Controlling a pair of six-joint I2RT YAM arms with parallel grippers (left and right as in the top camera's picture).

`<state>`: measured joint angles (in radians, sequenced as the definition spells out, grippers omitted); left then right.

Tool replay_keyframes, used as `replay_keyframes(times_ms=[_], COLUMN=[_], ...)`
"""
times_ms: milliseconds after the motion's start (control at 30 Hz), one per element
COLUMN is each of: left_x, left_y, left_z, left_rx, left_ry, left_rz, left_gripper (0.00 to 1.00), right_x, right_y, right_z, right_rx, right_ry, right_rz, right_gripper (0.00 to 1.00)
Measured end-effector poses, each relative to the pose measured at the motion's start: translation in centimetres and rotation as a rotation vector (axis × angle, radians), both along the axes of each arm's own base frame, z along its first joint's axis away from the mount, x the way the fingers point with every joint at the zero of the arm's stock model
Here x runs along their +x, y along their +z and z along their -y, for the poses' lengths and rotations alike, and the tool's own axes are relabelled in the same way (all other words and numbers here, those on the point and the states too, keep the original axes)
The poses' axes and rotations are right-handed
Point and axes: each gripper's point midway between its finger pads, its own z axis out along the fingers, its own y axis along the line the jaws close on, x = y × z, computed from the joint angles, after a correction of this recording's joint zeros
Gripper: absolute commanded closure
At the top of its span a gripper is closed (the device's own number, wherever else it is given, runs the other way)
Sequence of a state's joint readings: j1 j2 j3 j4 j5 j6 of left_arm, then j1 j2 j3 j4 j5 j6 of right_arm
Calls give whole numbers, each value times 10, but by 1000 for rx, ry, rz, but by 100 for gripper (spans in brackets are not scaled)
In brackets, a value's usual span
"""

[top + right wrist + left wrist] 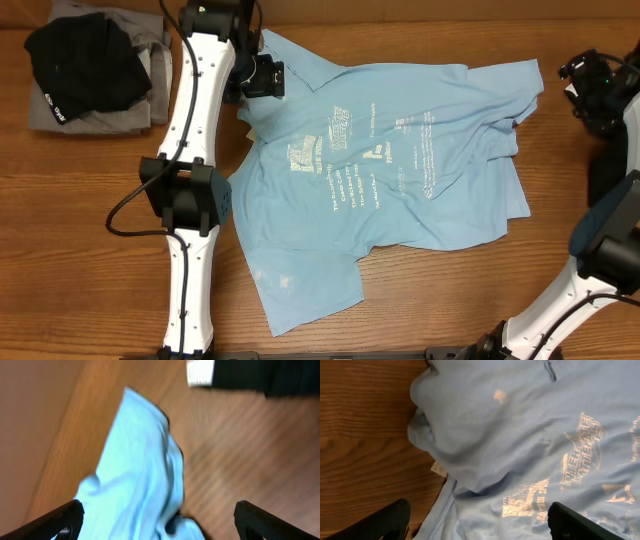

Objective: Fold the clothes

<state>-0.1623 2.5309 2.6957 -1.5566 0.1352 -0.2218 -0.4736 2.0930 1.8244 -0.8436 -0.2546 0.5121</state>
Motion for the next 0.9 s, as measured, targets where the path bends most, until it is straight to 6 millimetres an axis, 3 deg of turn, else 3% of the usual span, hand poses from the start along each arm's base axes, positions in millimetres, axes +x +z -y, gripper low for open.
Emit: replay_keyframes(times_ms=[133, 267, 333, 467, 567, 767, 900], left_x=[-2, -17, -28, -51, -69, -81, -92], left_y=[41, 110, 143, 189, 204, 211, 230], left_z=[-1, -3, -5, -9, -12, -22, -27], left_rx=[-9, -29, -39, -53, -54, -14, -11], left_ry=[-13, -15, -14, -11, -10, 25, 47], left_rz=[85, 218, 281, 366, 370, 370, 416], left_gripper=[11, 11, 10, 10, 11, 10, 9], right_x=[-21, -57, -89, -127, -157, -184, -206], right_y=[28, 90, 134, 168, 172, 158, 154], right_z=[-7, -20, -29, -43, -56, -65, -70], right_rx=[12, -35, -86, -127, -120, -97, -92], right_ry=[-2, -14, -31, -34, -25, -18, -19], right_rz=[-12, 14, 39, 45, -17, -141, -218], right_gripper=[0, 0, 0, 0, 0, 0, 0])
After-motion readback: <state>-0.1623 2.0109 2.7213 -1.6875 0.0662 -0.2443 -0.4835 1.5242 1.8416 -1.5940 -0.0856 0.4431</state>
